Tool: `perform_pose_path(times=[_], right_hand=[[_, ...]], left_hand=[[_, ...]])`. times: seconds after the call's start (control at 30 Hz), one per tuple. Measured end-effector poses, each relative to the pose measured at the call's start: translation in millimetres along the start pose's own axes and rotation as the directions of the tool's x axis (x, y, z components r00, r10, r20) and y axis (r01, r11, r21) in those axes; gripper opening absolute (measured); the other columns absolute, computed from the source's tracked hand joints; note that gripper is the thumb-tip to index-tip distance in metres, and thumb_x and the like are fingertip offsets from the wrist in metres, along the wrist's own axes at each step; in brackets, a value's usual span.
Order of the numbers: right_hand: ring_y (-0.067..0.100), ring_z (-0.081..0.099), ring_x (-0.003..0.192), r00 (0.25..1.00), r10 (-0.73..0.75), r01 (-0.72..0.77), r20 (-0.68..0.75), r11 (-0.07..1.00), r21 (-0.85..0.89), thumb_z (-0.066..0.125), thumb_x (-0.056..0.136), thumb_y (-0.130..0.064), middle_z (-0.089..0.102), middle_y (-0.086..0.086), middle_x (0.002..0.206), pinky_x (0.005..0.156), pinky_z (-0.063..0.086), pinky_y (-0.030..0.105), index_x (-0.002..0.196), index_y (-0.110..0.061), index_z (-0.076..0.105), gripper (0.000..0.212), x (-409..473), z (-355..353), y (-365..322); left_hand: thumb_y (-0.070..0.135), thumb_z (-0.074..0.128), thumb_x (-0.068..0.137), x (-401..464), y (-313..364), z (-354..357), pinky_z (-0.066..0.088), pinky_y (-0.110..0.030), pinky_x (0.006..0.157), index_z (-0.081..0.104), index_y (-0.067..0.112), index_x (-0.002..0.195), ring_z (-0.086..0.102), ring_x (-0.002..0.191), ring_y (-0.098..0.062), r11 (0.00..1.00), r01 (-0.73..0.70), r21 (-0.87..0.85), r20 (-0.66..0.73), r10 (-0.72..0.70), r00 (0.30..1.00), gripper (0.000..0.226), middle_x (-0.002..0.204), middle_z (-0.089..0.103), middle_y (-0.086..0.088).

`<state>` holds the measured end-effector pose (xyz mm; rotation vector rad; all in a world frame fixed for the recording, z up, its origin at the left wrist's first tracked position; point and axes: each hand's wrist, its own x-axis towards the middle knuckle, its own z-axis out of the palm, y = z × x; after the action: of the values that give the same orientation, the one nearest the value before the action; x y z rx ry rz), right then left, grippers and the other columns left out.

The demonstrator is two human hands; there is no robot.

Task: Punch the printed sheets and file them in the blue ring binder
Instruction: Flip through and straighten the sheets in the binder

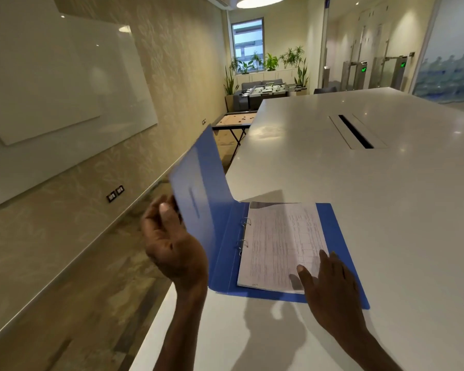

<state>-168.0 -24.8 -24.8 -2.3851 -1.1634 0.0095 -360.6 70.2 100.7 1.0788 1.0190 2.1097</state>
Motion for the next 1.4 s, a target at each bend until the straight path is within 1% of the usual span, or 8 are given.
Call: perform_pose_path(times=[0.2,0.3,0.37,0.6,0.8,0.87,1.17,1.4], right_hand=[[0.030,0.040,0.133,0.999,0.049,-0.054,0.022,0.938,0.342,0.025,0.088,-0.061,0.044,0.014,0.143,0.109,0.038,0.045,0.141,-0.013,0.038,0.073,6.2,-10.3,2.6],[0.021,0.048,0.122,0.985,0.154,-0.074,-0.074,0.774,0.628,0.037,0.096,-0.046,0.049,0.009,0.138,0.080,0.049,0.014,0.140,-0.014,0.041,0.054,-0.4,-37.2,-0.4],[0.014,0.048,0.120,0.952,0.199,0.023,-0.232,0.711,0.702,0.032,0.096,-0.054,0.051,0.004,0.137,0.083,0.041,0.009,0.139,-0.015,0.044,0.059,-9.1,-57.9,0.0],[0.012,0.043,0.126,0.846,-0.101,0.356,-0.524,0.839,0.412,0.040,0.094,-0.037,0.052,0.006,0.134,0.106,0.029,0.011,0.126,-0.006,0.057,0.047,-22.1,-80.0,8.8],[0.016,0.050,0.127,0.970,-0.218,0.221,-0.105,0.975,0.011,0.009,0.091,-0.065,0.058,-0.001,0.134,0.113,0.028,0.035,0.121,-0.017,0.064,0.078,-27.6,-33.5,24.7],[0.016,0.050,0.128,0.973,-0.231,0.231,-0.006,0.971,-0.061,-0.008,0.086,-0.069,0.057,-0.001,0.136,0.112,0.032,0.037,0.124,-0.017,0.062,0.095,-30.4,-19.3,33.6],[0.023,0.065,0.111,0.985,-0.161,0.164,0.057,0.984,-0.063,0.009,0.095,-0.059,0.069,0.005,0.119,0.091,0.052,0.036,0.113,-0.009,0.070,0.081,-37.4,-16.3,33.7],[0.019,0.066,0.110,0.982,-0.182,0.185,0.045,0.979,-0.082,0.012,0.096,-0.057,0.069,0.002,0.117,0.090,0.052,0.032,0.112,-0.012,0.070,0.075,-37.9,-17.1,35.9]], left_hand=[[0.027,0.035,0.105,-36.2,4.2,16.2,0.058,-0.029,0.082,0.072,0.015,0.095,0.073,0.091,-0.015,0.998,0.054,0.030,0.404,-0.062,0.913,0.040,0.092,0.078,0.002],[0.032,0.041,0.102,-37.4,-18.3,16.6,0.058,-0.032,0.083,0.073,0.013,0.096,0.072,0.092,-0.013,0.986,0.033,0.166,0.554,-0.120,0.824,0.038,0.095,0.077,0.003],[0.033,0.045,0.100,-40.1,-32.0,17.1,0.056,-0.028,0.082,0.075,0.016,0.098,0.069,0.093,-0.003,0.957,-0.041,0.287,0.630,-0.156,0.761,0.034,0.095,0.075,0.011],[0.029,0.057,0.097,-61.7,-59.2,18.8,0.040,-0.002,0.062,0.072,0.021,0.103,0.058,0.079,0.011,0.815,-0.290,0.502,0.746,-0.237,0.623,0.018,0.090,0.067,0.018],[0.023,0.058,0.095,-79.3,-73.7,12.5,0.049,-0.021,0.072,0.069,0.014,0.095,0.064,0.082,-0.011,0.771,-0.430,0.471,0.827,-0.215,0.520,0.014,0.090,0.071,0.003],[0.021,0.060,0.094,-82.0,-79.0,9.7,0.041,-0.010,0.073,0.069,0.014,0.099,0.064,0.089,-0.011,0.759,-0.464,0.458,0.842,-0.203,0.499,0.013,0.097,0.071,0.003],[0.011,0.087,0.066,-93.3,-103.3,4.8,0.058,-0.036,0.074,0.074,0.007,0.103,0.074,0.091,-0.028,0.606,-0.670,0.429,0.889,-0.155,0.430,0.039,0.097,0.076,-0.009],[0.023,0.069,0.088,-105.1,-102.0,8.3,0.044,-0.040,0.104,0.060,0.006,0.130,0.053,0.129,-0.030,0.575,-0.636,0.515,0.852,-0.259,0.456,0.046,0.133,0.062,-0.011]])
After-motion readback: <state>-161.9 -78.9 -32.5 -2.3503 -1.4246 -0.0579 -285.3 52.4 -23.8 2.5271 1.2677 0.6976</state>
